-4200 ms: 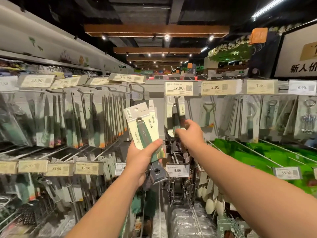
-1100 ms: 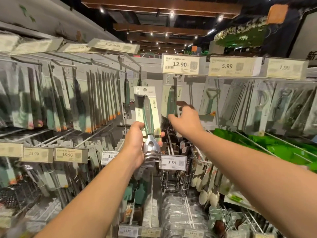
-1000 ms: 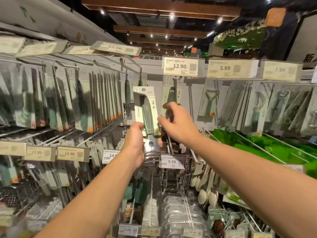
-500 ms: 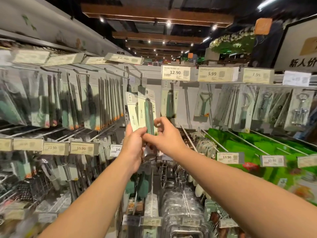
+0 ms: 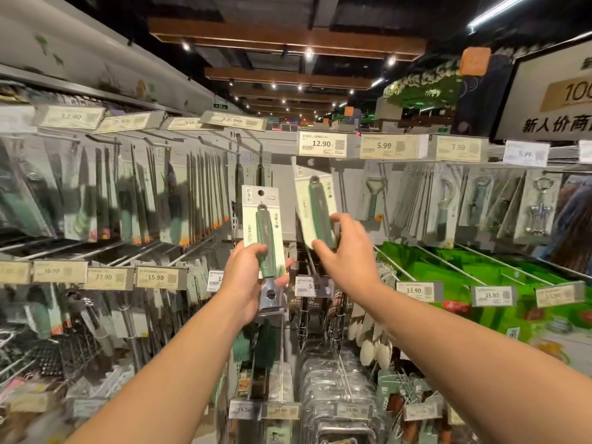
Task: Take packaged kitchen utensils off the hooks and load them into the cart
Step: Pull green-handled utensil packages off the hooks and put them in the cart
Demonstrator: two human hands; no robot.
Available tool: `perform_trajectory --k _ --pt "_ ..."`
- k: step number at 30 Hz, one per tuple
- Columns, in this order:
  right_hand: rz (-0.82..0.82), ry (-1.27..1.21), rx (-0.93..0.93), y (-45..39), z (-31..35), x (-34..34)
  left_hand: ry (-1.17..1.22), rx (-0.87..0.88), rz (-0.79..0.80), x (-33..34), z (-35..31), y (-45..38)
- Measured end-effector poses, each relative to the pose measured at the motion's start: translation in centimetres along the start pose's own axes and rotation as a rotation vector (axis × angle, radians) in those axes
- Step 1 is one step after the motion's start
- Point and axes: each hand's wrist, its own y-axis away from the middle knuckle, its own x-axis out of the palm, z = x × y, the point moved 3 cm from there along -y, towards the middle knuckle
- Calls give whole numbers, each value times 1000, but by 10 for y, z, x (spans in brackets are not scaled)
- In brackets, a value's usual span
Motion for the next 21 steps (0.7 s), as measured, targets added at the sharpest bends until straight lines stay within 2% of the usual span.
perform_trajectory --k 4,17,21 --pt "-110 25 43 -9 -7 -12 -37 10 25 0 -2 -2" --pt "-103 79 15 -31 -17 12 -14 24 66 10 -1 -27" --pt "-104 107 57 -39 -31 28 -5 24 60 9 1 -43"
